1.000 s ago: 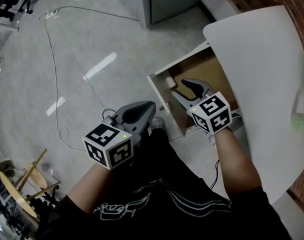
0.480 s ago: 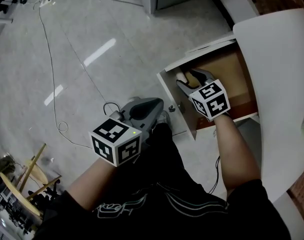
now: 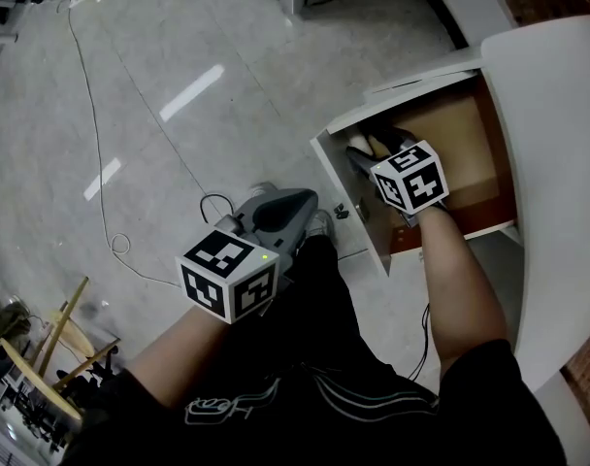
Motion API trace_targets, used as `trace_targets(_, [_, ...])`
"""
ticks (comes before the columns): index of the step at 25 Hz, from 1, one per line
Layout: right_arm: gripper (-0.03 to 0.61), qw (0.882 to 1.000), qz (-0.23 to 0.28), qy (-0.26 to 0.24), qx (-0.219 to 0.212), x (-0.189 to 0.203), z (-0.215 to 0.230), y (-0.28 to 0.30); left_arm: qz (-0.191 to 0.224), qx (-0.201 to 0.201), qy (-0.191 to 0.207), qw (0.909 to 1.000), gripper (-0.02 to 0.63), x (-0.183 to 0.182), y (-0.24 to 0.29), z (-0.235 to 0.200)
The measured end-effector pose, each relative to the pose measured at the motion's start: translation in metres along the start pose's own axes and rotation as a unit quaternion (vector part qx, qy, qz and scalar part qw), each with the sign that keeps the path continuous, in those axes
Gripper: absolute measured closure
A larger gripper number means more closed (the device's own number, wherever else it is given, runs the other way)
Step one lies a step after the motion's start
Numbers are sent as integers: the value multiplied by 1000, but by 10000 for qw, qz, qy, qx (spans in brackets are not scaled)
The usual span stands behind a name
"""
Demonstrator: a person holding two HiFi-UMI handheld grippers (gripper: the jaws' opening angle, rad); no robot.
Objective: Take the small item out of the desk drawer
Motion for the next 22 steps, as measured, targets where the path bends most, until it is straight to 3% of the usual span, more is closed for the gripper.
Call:
trace_targets(9, [348, 9995, -266, 130, -60, 11, 8, 15, -39, -17, -117, 9999, 592, 12, 4, -10])
trace_targets(22, [436, 9978, -554, 306, -182, 10, 10, 25, -59, -109, -171, 9998, 592, 20, 4, -11])
Point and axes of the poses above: the fingertips, and each gripper's own axes: y forward along the fingers, z to its right, x out of its underside, the point moved 6 cm from there along -y, backward along the fingers, and after that the axes turned 5 degrees about -y, right-handed, at the moved point
